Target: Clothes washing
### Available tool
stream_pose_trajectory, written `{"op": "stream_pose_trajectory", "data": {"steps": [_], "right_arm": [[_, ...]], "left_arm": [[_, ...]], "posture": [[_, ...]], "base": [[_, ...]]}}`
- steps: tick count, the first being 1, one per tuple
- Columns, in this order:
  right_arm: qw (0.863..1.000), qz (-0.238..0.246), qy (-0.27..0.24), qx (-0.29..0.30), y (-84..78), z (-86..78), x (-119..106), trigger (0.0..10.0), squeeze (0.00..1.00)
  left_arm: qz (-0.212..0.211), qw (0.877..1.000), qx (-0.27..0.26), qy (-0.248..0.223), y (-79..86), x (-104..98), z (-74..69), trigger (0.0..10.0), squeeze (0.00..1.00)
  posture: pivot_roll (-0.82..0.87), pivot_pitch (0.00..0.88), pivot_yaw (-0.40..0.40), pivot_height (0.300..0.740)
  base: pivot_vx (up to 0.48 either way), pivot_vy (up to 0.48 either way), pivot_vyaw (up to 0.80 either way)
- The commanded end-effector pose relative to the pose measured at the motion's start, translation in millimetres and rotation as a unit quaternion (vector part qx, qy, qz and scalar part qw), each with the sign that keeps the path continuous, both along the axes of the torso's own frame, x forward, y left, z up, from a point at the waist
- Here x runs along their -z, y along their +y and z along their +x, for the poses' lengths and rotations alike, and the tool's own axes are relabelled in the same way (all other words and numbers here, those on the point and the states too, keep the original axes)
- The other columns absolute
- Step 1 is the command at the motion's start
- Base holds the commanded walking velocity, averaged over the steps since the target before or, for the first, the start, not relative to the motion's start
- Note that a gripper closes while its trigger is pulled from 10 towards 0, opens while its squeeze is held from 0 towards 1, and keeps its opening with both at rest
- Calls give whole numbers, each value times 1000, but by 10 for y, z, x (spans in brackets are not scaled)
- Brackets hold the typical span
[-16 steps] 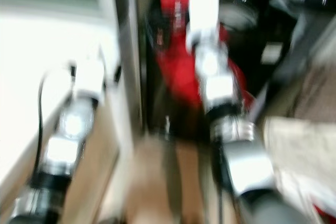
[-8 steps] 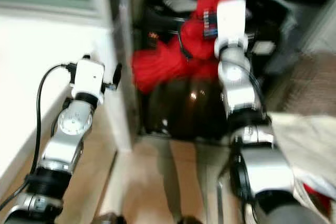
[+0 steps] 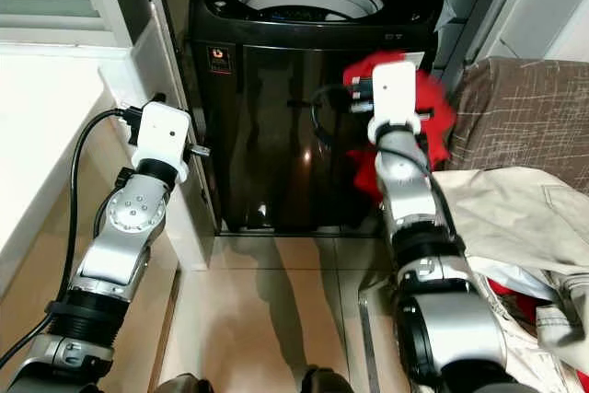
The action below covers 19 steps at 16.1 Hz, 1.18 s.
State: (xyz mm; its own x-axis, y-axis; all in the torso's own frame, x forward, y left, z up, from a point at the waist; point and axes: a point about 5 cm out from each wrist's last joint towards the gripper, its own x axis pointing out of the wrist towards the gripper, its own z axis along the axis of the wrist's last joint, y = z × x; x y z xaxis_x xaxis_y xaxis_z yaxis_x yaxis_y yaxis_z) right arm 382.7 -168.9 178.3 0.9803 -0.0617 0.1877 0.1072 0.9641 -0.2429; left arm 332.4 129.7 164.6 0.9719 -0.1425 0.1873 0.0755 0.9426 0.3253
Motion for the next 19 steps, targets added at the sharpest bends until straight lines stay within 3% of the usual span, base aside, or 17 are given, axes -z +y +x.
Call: {"op": "stream_pose_trajectory", "data": {"steps": [1,3,5,9,12,16,19], "right_arm": [[1000,16,-11,-14,38,-2,-53,0,0],[999,38,11,-24,50,-50,82,0,0],[999,26,19,-16,24,-96,157,0,0],[1000,17,11,-11,0,-93,121,0,0],[1000,8,-6,-21,24,-97,43,0,0],[990,-26,-131,-43,51,-43,-544,0,0],[987,-16,-155,-40,15,0,-752,0,0]], "left_arm": [[1,1000,13,-5,-50,-36,22,10000,0],[0,1000,14,-6,-45,-43,34,10000,0],[0,1000,13,-6,-24,-44,38,10000,0],[0,1000,11,-6,-30,-41,51,10000,0],[-25,999,26,-36,-81,-128,9,10000,0],[-23,996,20,-85,-96,-316,-10,10000,0],[-30,996,22,-87,-86,-322,-16,10000,0]], "posture": [[-28,0,-9,740],[-28,0,-9,740],[-30,0,-6,740],[-38,0,-3,740],[-38,0,-3,740],[-27,0,-1,740],[-23,0,-5,740]], "base": [[0,0,0],[0,0,-784],[0,0,-791],[0,0,-200],[112,0,0],[480,0,0],[480,0,0]]}}
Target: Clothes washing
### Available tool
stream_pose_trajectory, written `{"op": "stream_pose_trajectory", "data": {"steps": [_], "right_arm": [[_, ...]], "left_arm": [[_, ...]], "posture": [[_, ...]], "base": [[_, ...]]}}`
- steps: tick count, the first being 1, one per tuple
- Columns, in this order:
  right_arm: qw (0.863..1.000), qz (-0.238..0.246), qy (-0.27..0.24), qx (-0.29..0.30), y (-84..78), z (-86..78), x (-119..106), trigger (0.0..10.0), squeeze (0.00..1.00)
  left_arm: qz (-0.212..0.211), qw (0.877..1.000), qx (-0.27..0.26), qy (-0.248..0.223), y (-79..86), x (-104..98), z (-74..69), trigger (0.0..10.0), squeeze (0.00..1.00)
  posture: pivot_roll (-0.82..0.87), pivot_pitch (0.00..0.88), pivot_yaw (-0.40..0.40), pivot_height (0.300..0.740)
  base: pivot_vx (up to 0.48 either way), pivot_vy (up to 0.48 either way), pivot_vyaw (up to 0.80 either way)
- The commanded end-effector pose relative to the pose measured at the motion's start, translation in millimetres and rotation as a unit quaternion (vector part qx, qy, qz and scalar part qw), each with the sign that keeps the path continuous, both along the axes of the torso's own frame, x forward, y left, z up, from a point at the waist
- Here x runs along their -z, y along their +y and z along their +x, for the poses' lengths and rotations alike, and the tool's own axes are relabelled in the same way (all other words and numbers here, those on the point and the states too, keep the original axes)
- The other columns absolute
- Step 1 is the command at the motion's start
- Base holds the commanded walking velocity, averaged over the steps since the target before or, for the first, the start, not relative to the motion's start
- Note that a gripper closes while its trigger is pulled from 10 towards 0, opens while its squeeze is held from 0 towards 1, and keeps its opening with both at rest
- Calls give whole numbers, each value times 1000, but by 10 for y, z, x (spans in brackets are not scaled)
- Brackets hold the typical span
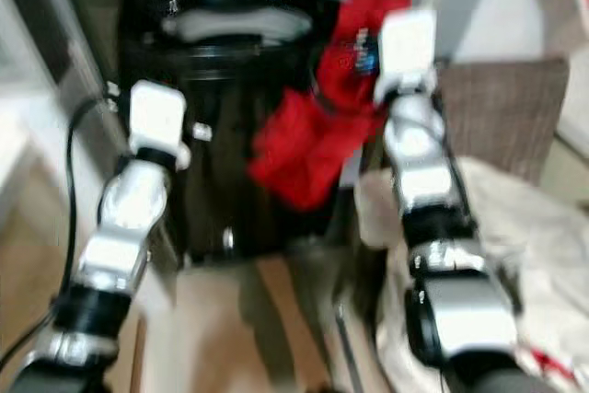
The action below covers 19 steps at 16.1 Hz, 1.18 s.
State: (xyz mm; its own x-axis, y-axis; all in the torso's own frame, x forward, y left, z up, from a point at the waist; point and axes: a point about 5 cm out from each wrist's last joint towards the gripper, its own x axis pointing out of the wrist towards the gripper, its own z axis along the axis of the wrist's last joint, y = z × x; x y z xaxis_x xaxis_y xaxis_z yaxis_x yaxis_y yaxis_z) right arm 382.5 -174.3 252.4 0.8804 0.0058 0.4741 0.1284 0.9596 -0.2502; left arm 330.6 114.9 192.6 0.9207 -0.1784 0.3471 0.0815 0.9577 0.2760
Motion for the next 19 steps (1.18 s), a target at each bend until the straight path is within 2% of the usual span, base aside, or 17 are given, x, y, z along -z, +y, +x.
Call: {"op": "stream_pose_trajectory", "data": {"steps": [1,5,7,10,15,18,19], "right_arm": [[1000,3,-15,-17,84,17,-94,0,0],[997,7,-57,-42,114,99,-542,0,0],[997,11,-52,-57,143,145,-636,0,0],[996,19,-34,-75,190,202,-661,0,0],[995,14,-47,-83,226,224,-804,0,0],[996,-5,-52,-67,214,255,-1014,0,0],[995,-16,-71,-69,245,242,-1197,0,0]], "left_arm": [[-2,1000,-7,-11,70,-52,-3,10000,0],[-17,999,-20,-25,95,-103,2,10000,0],[-22,999,-27,-30,101,-121,1,10000,0],[-24,999,-30,-30,121,-120,-10,10000,0],[-25,999,-33,-34,135,-138,-32,10000,0],[-24,998,-32,-45,146,-194,-56,10000,0],[-23,998,-31,-53,145,-231,-63,10000,0]], "posture": [[-22,0,-7,740],[-18,0,-15,740],[-10,0,-25,740],[2,0,-32,740],[14,0,-39,740],[25,0,-45,740],[29,0,-47,740]], "base": [[480,0,0],[464,0,0],[458,0,0],[459,0,0],[444,0,0],[440,0,0],[442,0,0]]}}
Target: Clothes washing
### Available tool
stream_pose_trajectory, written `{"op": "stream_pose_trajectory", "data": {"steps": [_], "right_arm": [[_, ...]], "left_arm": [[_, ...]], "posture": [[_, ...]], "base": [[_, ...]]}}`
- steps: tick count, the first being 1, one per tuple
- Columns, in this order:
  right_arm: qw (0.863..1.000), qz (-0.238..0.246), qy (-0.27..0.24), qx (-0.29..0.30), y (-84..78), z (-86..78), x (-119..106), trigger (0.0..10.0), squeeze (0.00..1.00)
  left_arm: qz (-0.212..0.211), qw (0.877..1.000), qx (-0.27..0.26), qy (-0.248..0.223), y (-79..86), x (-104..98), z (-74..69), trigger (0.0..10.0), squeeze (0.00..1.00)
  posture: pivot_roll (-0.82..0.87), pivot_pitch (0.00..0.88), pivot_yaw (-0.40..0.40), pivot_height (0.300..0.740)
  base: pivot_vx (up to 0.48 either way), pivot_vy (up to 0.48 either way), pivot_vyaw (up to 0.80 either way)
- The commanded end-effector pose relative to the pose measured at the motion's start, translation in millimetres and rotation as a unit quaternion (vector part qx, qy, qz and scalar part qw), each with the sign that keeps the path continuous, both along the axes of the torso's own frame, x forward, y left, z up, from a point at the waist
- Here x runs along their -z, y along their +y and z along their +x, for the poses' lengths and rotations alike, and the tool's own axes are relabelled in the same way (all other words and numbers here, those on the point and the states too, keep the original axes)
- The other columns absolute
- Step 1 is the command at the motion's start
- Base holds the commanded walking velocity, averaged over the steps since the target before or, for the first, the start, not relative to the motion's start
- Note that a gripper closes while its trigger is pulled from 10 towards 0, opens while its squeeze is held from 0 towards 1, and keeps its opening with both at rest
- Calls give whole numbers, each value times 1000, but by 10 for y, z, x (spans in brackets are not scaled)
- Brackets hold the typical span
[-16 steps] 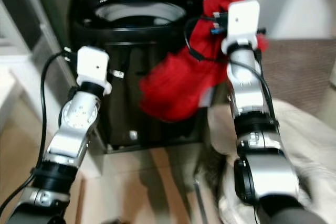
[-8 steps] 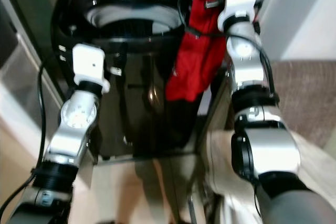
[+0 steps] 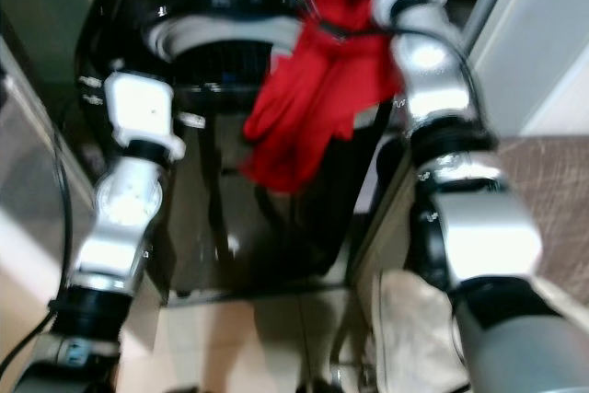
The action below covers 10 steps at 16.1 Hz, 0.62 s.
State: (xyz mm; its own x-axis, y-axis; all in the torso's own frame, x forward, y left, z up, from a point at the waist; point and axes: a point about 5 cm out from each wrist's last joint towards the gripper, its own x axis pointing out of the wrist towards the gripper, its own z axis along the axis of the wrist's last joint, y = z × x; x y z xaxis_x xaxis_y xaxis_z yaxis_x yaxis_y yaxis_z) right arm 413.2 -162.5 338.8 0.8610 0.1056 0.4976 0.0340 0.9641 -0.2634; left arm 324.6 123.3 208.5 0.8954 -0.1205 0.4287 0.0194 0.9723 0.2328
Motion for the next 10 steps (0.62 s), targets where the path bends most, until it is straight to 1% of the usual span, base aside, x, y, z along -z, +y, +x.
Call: {"op": "stream_pose_trajectory", "data": {"steps": [1,2,3,4,5,7,8,9,10], "right_arm": [[997,-9,-78,-21,161,-91,-520,0,0],[994,-11,-103,-15,187,-131,-737,0,0],[994,1,-111,-6,191,-151,-890,0,0],[994,7,-109,-1,185,-152,-927,0,0],[996,16,-84,5,248,-121,-971,0,0],[998,-18,-61,11,345,-80,-904,0,0],[998,-44,-43,22,390,-46,-824,0,0],[995,-94,-8,43,437,20,-632,0,0],[992,-109,35,53,434,84,-370,0,0]], "left_arm": [[2,1000,-8,-18,54,-103,-12,10000,0],[7,1000,-6,-26,37,-129,-21,10000,0],[10,1000,1,-28,7,-138,-26,10000,0],[12,1000,3,-28,-9,-138,-26,10000,0],[10,1000,7,-25,-51,-132,-31,10000,0],[20,999,7,-26,-62,-133,-60,10000,0],[20,1000,0,-19,-59,-113,-68,10000,0],[12,1000,-4,-9,-55,-95,-86,10000,0],[6,1000,-17,-12,-50,-125,-120,10000,0]], "posture": [[29,0,-48,740],[30,0,-54,740],[32,0,-57,740],[42,0,-60,740],[61,0,-67,740],[78,0,-73,740],[91,0,-77,740],[101,0,-81,740],[124,2,-93,740]], "base": [[439,0,0],[435,0,0],[435,0,0],[435,0,0],[435,0,0],[433,0,0],[352,0,0],[0,0,0],[0,0,0]]}}
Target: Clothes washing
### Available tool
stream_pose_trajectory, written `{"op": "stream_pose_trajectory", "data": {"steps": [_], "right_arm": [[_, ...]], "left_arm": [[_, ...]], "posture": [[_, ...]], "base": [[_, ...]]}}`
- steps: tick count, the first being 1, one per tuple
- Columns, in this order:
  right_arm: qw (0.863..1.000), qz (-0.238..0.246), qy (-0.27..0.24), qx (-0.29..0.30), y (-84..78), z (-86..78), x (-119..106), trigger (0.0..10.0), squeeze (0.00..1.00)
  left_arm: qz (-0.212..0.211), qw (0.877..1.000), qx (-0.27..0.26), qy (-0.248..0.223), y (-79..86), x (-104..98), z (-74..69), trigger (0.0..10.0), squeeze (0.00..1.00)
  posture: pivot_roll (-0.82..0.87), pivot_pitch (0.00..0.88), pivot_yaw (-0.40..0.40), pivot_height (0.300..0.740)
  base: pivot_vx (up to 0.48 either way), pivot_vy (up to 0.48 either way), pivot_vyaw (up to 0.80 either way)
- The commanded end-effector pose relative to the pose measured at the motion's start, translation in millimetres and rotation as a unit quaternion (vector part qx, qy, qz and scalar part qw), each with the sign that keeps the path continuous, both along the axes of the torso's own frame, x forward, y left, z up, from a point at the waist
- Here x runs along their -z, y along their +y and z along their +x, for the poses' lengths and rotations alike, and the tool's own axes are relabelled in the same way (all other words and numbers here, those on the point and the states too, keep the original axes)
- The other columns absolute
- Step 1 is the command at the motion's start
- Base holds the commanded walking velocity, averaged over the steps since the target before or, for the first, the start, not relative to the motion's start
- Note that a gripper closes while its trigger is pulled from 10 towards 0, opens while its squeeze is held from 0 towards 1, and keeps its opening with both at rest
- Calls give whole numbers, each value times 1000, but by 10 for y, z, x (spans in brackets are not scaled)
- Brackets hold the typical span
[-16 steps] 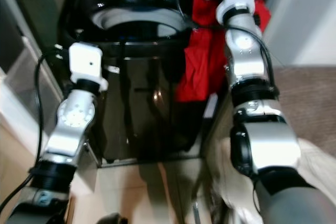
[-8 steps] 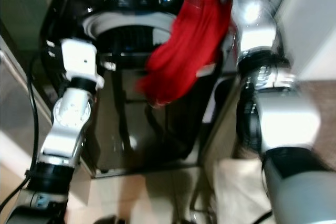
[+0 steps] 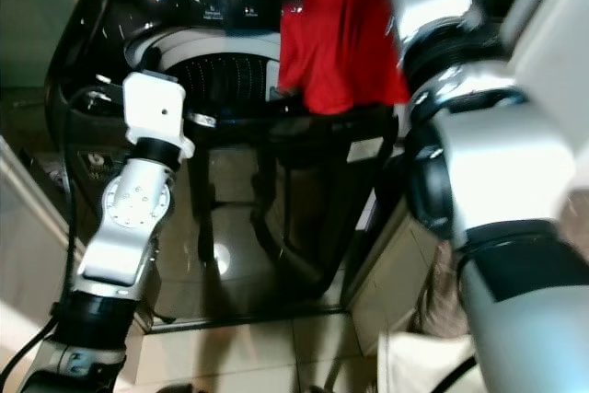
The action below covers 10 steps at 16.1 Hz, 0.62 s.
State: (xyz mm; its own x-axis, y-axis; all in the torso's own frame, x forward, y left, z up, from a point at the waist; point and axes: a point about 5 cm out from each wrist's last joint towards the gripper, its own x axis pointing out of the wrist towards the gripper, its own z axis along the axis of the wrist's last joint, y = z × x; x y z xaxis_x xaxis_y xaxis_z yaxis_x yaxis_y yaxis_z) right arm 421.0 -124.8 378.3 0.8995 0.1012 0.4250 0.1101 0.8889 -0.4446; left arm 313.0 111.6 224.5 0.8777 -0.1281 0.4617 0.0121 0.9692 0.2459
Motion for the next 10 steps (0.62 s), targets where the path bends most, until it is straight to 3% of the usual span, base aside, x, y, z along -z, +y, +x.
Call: {"op": "stream_pose_trajectory", "data": {"steps": [1,2,3,4,6,8,10], "right_arm": [[999,-10,31,-3,70,33,169,392,0],[997,-46,64,-9,149,59,428,3843,0],[993,-77,88,-23,244,62,644,6000,0],[990,-81,109,-43,356,52,805,10000,0],[987,-79,126,-58,455,38,930,10000,0],[984,-35,158,-72,500,26,1084,10000,0],[966,129,206,-82,426,39,1191,10000,0]], "left_arm": [[1,1000,-26,15,71,32,-11,10000,0],[6,999,-29,23,84,28,-31,10000,0],[22,999,-23,26,100,44,-83,10000,0],[24,999,-26,32,146,61,-117,10000,0],[33,998,-32,32,174,50,-137,10000,0],[43,998,-34,32,165,32,-142,10000,0],[46,998,-33,31,162,24,-140,10000,0]], "posture": [[135,10,-96,740],[144,19,-97,740],[169,33,-104,740],[179,36,-106,740],[185,33,-108,740],[181,28,-112,740],[173,17,-115,740]], "base": [[0,0,0],[0,0,0],[0,0,0],[0,0,0],[0,0,0],[0,0,0],[0,0,0]]}}
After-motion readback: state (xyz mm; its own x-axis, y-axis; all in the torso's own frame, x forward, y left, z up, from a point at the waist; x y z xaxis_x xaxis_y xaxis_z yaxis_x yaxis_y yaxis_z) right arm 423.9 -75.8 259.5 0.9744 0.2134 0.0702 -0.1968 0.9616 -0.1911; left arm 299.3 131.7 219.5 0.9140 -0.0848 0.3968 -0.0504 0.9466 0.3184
